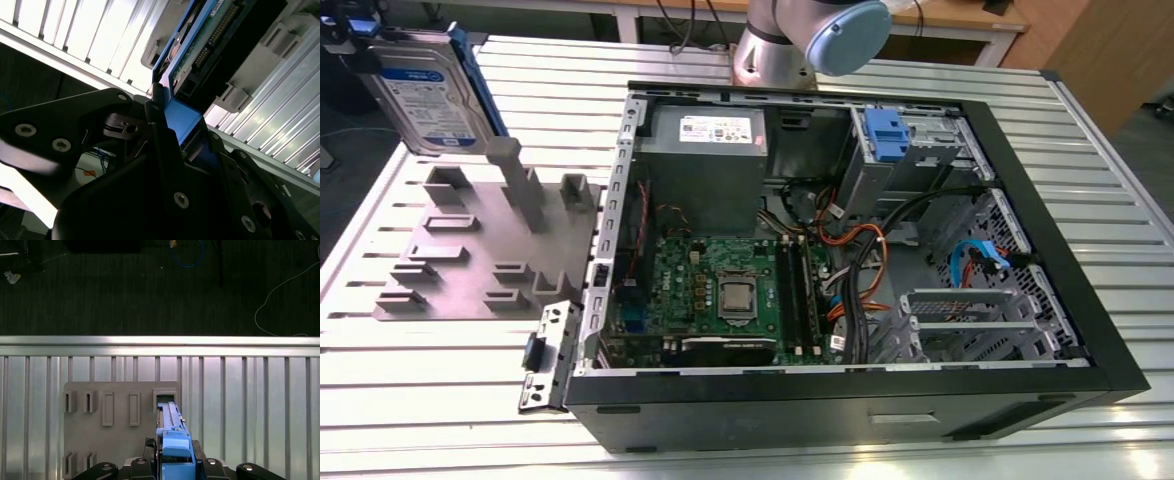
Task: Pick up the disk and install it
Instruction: 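Pick up the disk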
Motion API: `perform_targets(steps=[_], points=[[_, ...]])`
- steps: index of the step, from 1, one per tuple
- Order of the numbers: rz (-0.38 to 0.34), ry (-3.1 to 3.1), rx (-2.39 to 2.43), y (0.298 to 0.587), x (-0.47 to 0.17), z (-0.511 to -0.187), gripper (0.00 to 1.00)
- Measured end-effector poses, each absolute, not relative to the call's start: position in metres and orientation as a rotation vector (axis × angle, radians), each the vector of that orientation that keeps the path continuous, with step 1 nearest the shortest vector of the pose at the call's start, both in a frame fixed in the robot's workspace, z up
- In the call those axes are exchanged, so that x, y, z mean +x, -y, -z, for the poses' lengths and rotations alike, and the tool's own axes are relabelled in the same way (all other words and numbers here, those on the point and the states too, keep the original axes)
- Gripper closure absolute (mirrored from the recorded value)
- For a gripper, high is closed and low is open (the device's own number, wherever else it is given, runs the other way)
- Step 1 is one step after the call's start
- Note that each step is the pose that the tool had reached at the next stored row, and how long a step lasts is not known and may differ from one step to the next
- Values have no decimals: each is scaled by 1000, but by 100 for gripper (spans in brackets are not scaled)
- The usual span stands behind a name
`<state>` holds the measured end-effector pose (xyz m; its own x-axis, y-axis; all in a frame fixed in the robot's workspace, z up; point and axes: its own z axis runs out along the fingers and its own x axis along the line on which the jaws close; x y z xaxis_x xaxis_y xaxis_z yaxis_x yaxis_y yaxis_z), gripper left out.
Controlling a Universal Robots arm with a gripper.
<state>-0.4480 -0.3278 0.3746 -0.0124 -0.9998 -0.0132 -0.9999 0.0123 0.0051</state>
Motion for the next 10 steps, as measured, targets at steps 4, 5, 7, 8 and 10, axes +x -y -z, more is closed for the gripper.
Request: perform_targets(steps=[4,5,7,8,10], points=[[-20,-2231,-2204,328,-448,-376,63],[-20,-2231,-2204,328,-448,-376,63],[-20,-2231,-2204,328,-448,-382,63],[-20,-2231,-2204,328,-448,-382,63],[-20,-2231,-2204,328,-448,-383,63]])
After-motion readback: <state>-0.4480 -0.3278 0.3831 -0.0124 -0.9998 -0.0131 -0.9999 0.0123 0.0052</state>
